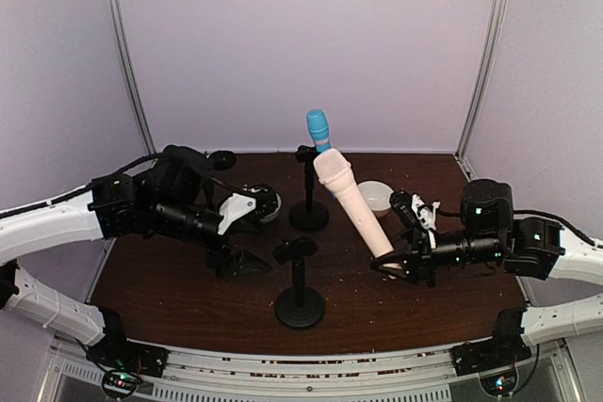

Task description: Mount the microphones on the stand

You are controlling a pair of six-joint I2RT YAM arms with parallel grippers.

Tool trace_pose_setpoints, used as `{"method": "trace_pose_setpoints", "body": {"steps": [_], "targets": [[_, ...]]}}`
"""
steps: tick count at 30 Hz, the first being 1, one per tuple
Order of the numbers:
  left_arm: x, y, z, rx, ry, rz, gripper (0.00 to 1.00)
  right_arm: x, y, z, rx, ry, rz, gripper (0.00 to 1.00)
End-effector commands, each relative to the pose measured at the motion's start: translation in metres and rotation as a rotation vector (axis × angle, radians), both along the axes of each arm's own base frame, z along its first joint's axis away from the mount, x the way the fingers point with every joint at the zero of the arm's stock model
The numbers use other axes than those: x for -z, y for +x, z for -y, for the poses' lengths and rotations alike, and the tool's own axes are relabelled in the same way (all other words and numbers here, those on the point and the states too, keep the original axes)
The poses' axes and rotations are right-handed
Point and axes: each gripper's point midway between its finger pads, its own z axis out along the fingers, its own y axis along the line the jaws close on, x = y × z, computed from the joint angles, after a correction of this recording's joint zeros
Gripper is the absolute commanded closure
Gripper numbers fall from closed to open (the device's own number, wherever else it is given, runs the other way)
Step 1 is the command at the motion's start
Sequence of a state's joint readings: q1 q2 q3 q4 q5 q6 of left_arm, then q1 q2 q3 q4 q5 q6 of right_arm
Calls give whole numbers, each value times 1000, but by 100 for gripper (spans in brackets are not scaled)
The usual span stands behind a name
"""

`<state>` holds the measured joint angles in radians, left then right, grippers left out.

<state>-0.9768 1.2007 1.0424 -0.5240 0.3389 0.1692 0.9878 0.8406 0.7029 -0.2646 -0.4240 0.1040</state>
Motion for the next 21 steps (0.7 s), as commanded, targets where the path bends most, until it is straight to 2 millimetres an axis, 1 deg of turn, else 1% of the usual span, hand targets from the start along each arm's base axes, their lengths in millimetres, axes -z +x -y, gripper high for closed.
{"method": "trace_pose_setpoints", "body": {"steps": [1, 3, 5, 11, 17, 21], "targets": [[-20, 5, 14, 107, -64, 95, 18, -1, 0, -4, -24, 14, 27, 100], [-20, 8, 22, 144, -86, 103, 20, 1, 0, -5, -30, 8, 21, 100], [-24, 8, 29, 194, -124, 86, 21, 1, 0, -6, -32, 6, 18, 100], [-31, 20, 41, 270, -188, 50, 25, 3, -1, -7, -35, 21, 3, 100], [-26, 18, 53, 323, -245, 8, 29, 5, -2, -8, -36, 24, -13, 100], [-23, 17, 54, 318, -267, 10, 30, 7, -2, -7, -35, 22, -19, 100]]}}
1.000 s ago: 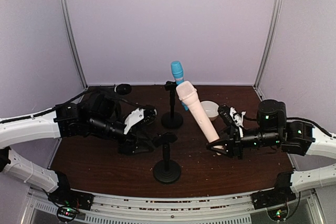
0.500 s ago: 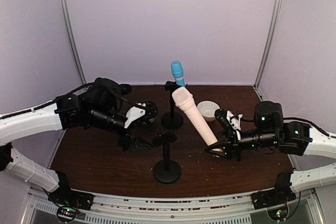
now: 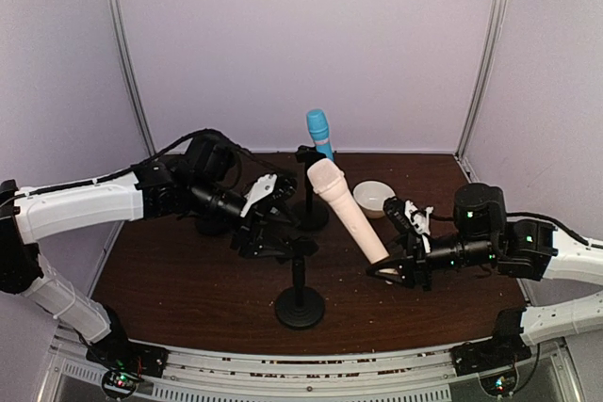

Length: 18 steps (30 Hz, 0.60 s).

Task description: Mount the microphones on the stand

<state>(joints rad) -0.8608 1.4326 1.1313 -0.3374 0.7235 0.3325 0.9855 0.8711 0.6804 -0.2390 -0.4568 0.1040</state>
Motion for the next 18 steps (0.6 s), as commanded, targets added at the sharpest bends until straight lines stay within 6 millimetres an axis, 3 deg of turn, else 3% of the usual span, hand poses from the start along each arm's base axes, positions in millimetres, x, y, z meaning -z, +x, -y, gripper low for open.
{"method": "trace_pose_setpoints", "body": {"steps": [1, 9, 18], "targets": [[-14, -3, 6, 38, -100, 24, 29, -7, 0, -2, -8, 38, 5, 100], [2, 0, 0, -7, -72, 33, 28, -7, 1, -4, -8, 36, -1, 100], [13, 0, -7, -29, -28, 35, 33, -5, 2, -4, -4, 33, -4, 100]]}}
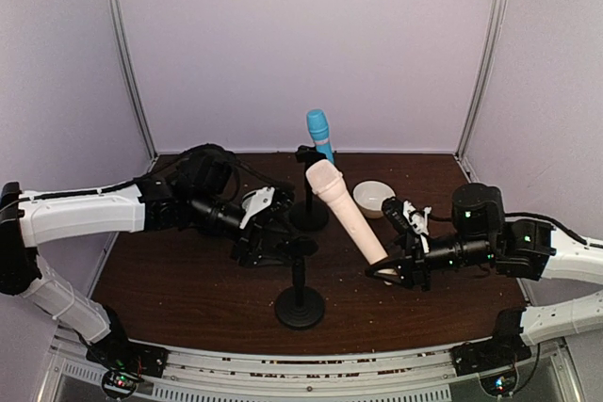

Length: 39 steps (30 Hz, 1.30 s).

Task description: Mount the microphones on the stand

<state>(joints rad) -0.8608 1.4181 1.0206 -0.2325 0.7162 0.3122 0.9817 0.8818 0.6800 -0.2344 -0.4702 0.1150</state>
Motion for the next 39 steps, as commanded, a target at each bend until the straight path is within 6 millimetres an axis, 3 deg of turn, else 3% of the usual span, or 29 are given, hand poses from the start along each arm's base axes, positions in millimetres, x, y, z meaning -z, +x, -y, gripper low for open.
{"method": "trace_pose_setpoints", "body": {"steps": [1, 9, 24, 29, 37, 38, 39], "targets": [[-10, 2, -4, -15, -21, 45, 34, -7, 2, -3, -2, 32, 15, 100], [-6, -4, -10, -16, -16, 20, 41, -4, 2, -1, 2, 25, 20, 100], [-10, -6, 0, 31, -37, -39, 84, -3, 1, -9, -30, 34, 18, 100], [-20, -9, 3, 28, -124, -53, 100, 0, -1, -12, -42, 73, 15, 100], [-20, -9, 7, 19, -156, -125, 100, 18, -6, -21, -80, 76, -26, 100], [-19, -8, 7, 10, -155, -125, 94, 17, -6, -21, -81, 78, -25, 100], [-18, -6, 7, -3, -152, -121, 82, 17, -6, -21, -81, 79, -26, 100]]}}
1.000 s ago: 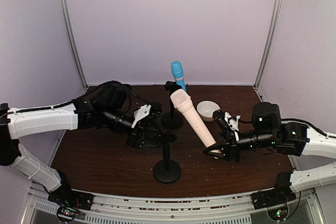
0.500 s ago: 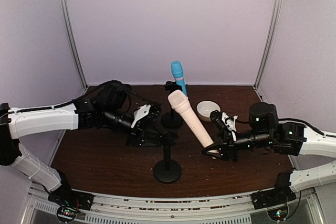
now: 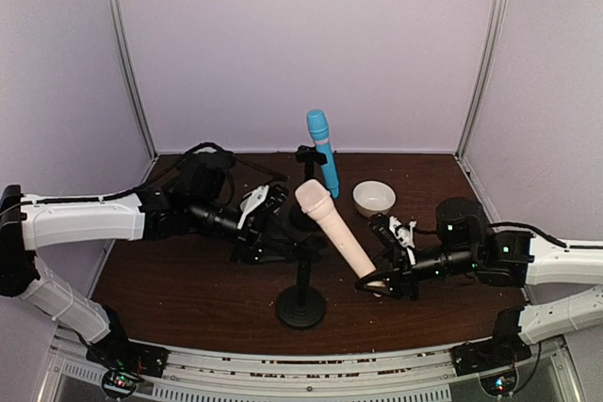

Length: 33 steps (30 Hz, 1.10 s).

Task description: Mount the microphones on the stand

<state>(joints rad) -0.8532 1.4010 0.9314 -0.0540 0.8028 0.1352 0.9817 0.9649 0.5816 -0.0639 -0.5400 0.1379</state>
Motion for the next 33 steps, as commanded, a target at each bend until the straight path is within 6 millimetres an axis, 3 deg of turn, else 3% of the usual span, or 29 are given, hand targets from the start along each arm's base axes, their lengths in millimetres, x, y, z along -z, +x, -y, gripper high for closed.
{"method": "trace_pose_setpoints", "body": {"steps": [1, 5, 8, 13, 15, 16, 27, 33], "targets": [[-12, 4, 4, -17, -61, 13, 70, -16, -2, -6, -25, 70, 25, 100], [-9, 5, 0, -39, -90, 40, 46, -21, -3, -4, -20, 62, 31, 100], [-16, 6, 2, -44, -129, 63, 39, -25, -4, -2, -23, 53, 28, 100], [-17, 6, 7, -15, -157, 73, 35, -28, -4, -3, -32, 25, 26, 100], [-14, 5, 9, -3, -152, 66, 23, -30, -3, -4, -34, 21, 25, 100], [-11, 5, 8, -1, -149, 65, 21, -33, -3, -5, -33, 23, 26, 100], [1, 0, -5, -39, -131, 84, 27, -34, 2, -12, -28, 30, 11, 100], [4, 2, -2, -28, -112, 82, 40, -33, 2, -13, -36, 21, 16, 100]]}}
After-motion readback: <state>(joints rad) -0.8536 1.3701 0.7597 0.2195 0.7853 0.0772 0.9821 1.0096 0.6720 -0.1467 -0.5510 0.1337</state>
